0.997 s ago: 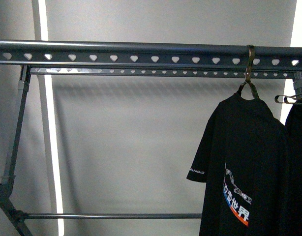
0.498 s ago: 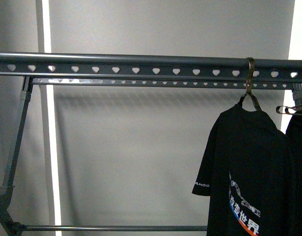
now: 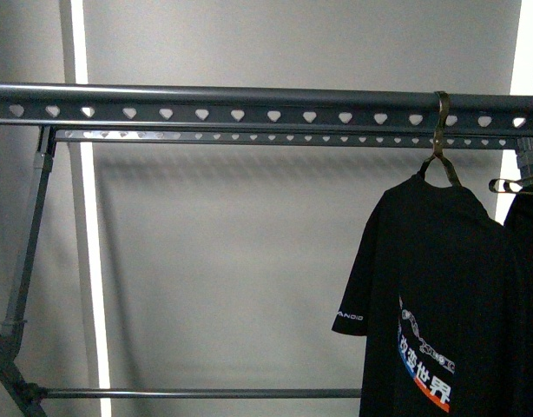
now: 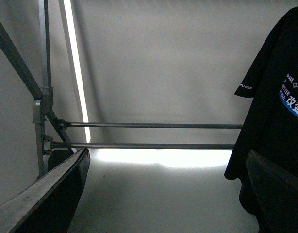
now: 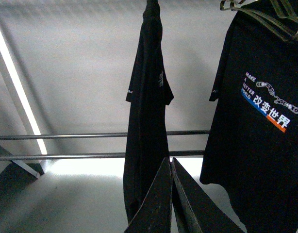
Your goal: Hang clothes on hanger
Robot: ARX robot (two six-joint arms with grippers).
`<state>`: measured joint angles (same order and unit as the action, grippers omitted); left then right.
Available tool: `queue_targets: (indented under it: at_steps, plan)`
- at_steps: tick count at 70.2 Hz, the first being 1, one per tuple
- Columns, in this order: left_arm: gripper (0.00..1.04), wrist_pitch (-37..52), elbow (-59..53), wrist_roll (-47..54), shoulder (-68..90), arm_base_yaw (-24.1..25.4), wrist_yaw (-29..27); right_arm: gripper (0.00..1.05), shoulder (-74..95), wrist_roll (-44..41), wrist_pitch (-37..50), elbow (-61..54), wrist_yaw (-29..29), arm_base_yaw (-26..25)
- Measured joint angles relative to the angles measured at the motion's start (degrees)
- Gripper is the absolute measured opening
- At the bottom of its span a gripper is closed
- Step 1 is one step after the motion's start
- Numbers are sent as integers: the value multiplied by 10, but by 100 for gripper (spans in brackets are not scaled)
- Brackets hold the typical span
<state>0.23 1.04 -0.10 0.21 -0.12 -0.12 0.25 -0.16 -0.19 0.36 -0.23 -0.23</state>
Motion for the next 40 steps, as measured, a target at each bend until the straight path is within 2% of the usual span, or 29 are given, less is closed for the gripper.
queue_targets:
  at_steps: [28,30,40]
  plan:
    - [98,0,0,0,0,0,0,2,0,0,0,0,0,0]
    - [98,0,0,0,0,0,0,5,0,0,0,0,0,0]
    - [98,0,0,0,0,0,0,31,0,0,0,0,0,0]
